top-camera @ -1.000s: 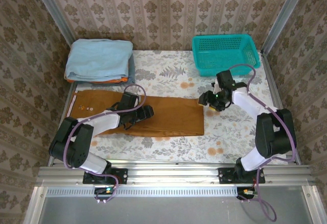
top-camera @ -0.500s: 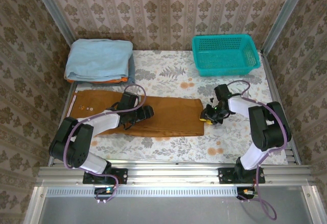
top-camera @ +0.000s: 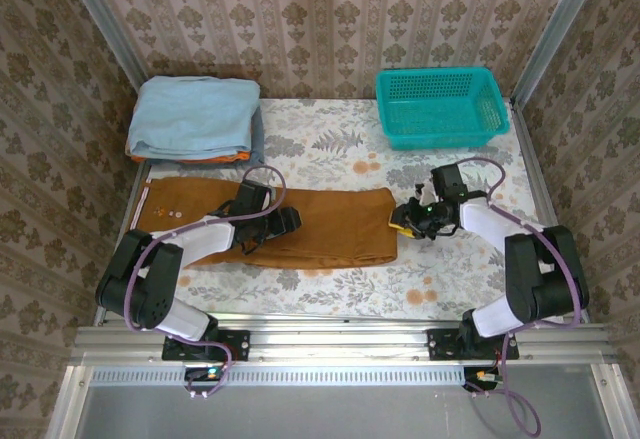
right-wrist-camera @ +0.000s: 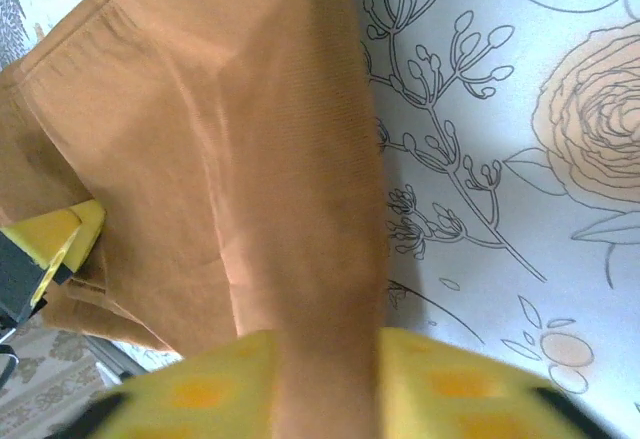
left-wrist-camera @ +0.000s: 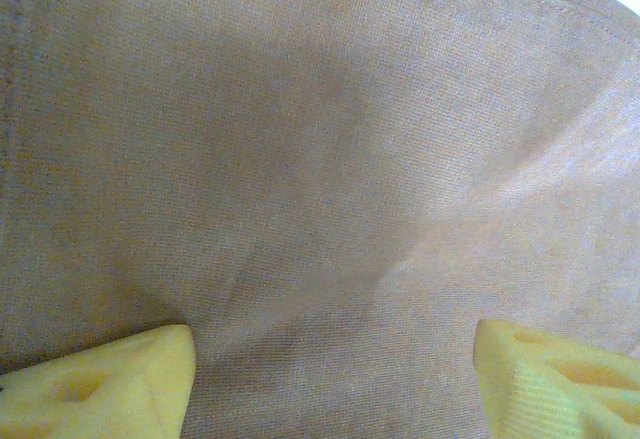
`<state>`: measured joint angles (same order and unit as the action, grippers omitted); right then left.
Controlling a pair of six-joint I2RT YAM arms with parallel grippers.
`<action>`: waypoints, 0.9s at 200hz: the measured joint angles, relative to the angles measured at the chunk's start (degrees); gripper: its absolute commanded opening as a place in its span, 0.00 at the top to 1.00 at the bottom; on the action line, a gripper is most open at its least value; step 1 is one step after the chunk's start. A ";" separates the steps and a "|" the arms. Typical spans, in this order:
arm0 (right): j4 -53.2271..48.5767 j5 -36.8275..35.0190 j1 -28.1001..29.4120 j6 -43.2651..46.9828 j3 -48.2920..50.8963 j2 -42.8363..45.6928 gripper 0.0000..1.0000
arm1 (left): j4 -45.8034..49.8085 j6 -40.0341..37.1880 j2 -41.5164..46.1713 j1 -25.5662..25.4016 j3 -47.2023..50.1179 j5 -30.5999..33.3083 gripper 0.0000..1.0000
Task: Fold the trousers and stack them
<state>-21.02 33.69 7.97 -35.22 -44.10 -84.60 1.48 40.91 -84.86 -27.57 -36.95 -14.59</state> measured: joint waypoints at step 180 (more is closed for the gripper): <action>1.03 -0.04 0.68 -2.56 3.67 -5.33 0.47 | -0.07 0.00 0.13 0.02 0.07 -0.04 0.26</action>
<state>-19.99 33.65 8.64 -37.78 -40.42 -89.93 1.41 40.91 -84.73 -27.55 -36.88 -14.63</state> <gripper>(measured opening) 0.528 0.738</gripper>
